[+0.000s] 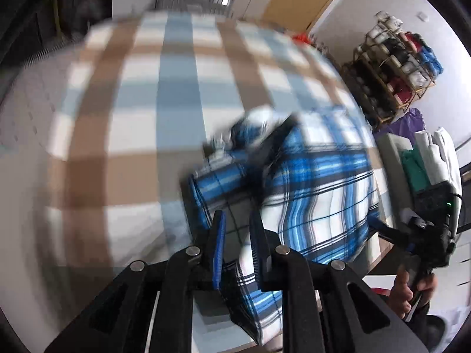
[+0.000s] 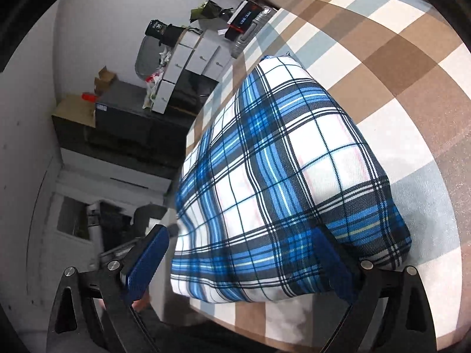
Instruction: Fold large clothes
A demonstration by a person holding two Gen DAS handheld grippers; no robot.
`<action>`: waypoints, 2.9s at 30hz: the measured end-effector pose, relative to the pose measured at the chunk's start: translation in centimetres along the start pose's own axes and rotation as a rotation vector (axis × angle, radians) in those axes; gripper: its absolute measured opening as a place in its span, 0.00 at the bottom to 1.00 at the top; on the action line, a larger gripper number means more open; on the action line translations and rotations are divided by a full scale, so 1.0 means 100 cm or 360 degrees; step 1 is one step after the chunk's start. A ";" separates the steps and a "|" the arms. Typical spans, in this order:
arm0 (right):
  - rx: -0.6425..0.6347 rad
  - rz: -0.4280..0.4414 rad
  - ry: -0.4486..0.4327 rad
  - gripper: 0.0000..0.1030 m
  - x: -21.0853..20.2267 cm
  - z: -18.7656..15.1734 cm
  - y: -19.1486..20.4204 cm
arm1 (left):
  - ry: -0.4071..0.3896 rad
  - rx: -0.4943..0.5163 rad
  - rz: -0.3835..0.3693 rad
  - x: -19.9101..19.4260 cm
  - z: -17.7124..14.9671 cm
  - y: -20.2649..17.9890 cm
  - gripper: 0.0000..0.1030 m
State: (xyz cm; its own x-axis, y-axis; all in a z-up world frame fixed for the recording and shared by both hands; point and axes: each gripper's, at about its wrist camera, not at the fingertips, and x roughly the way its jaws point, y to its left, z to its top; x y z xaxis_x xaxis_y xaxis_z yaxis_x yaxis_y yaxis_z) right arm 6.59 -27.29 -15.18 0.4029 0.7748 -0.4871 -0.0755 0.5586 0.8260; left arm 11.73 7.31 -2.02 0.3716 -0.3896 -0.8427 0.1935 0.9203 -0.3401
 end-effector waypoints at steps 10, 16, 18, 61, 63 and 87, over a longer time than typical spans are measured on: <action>0.0175 0.0163 -0.0017 0.96 -0.006 0.004 -0.020 | 0.0067 0.0323 -0.0067 0.055 -0.014 -0.078 0.14; 0.0077 0.0071 -0.0016 0.92 -0.012 -0.002 -0.011 | 0.0049 0.0088 -0.0193 0.097 -0.013 -0.037 0.14; -0.0065 -0.0037 -0.0044 0.91 -0.015 0.002 0.011 | 0.0054 0.0080 -0.0214 0.096 -0.011 -0.031 0.14; -0.1032 -0.1195 0.0813 0.46 0.069 0.000 0.097 | 0.0072 0.0081 -0.0162 0.080 -0.026 -0.017 0.14; -0.1018 -0.1269 0.0907 0.41 0.080 -0.011 0.075 | 0.0072 0.0085 -0.0142 0.081 -0.026 -0.020 0.14; -0.0905 -0.1301 0.0587 0.42 0.132 0.059 0.096 | 0.0045 0.0246 -0.0010 0.085 -0.028 -0.035 0.14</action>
State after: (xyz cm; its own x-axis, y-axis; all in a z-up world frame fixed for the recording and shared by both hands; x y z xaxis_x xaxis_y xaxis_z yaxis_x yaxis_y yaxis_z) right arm 16.53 -13.42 -12.02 0.2297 0.0898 -0.9691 -0.3607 0.9327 0.0010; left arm 11.70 0.89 -9.21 0.3447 -0.3919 -0.8530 0.3342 0.9004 -0.2786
